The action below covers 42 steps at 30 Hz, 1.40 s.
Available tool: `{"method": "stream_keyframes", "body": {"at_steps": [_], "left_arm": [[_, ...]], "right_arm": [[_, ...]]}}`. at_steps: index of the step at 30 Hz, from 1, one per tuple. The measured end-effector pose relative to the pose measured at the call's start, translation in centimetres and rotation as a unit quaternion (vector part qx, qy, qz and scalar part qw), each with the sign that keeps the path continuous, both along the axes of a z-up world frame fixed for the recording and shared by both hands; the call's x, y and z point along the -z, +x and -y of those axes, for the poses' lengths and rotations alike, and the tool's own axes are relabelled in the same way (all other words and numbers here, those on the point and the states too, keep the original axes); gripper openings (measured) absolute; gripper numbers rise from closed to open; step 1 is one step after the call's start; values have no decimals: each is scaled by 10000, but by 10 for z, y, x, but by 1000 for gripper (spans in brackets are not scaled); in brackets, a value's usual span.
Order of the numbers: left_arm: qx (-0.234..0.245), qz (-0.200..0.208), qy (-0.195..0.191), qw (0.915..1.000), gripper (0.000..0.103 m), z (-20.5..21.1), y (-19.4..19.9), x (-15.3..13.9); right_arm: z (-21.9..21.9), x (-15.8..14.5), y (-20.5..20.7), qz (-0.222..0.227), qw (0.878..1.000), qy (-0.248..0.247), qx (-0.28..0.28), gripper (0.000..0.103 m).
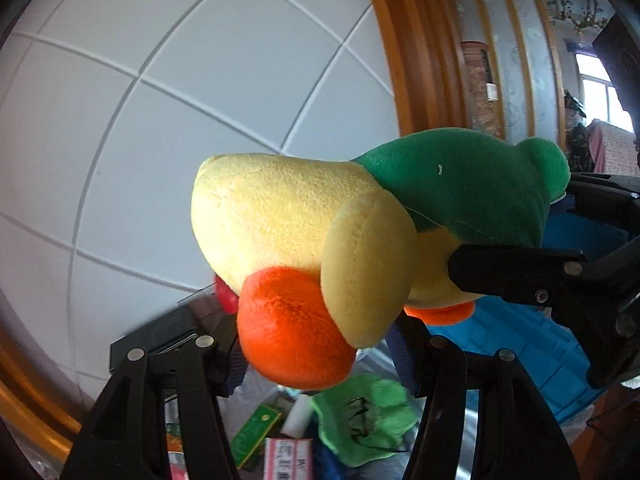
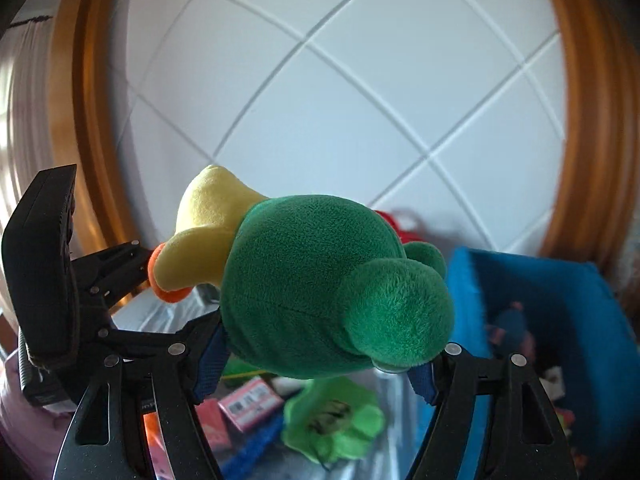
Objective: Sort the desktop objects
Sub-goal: 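Carry the duck plush into the blue crate and open both tools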
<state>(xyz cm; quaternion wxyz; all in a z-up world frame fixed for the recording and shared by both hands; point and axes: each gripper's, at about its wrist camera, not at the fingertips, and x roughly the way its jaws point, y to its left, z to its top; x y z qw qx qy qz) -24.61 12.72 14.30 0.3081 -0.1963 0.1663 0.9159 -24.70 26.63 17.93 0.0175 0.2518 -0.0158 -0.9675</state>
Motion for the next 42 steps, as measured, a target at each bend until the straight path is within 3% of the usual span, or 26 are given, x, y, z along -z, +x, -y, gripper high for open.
{"method": "stream_keyframes", "body": {"at_steps": [6,11,13,16,20,21,27,31,38,42], "left_arm": [[782,217,-90,9967,58,-138,74,8],[1077,580,-280,9921,58,-248,113,38],[1090,737,-419,9904,58,-293,118,45],[990,1085,-640,9871,58,-359,89,69],[641,1647,-995,9792,58,-410,57,93],[495,1832,-1111,9755,58,-437,54,112],[-182,2606,-1545,9528,58,-432,5,152],[-453,2811,-1813,9413,58,-437,-10,173],[-585,2807,-1895,9391,58,-444,-19,170],[-629,2781,-1767,9421,58,-415,-16,159]], "right_arm": [[-100,-1,68,230,9969,-73,743,74],[-197,9,98,610,9914,-286,1118,74],[-232,18,108,782,9893,-454,1141,74],[-274,31,103,1052,9865,-651,1075,74],[-320,64,80,1534,9803,-912,843,74],[-335,80,63,1638,9787,-968,777,74],[-356,132,15,2272,9647,-1260,438,74],[-364,159,-13,2502,9582,-1337,380,77],[-345,150,-22,2397,9678,-594,482,83],[-342,138,-14,2192,9730,-323,650,89]]}}
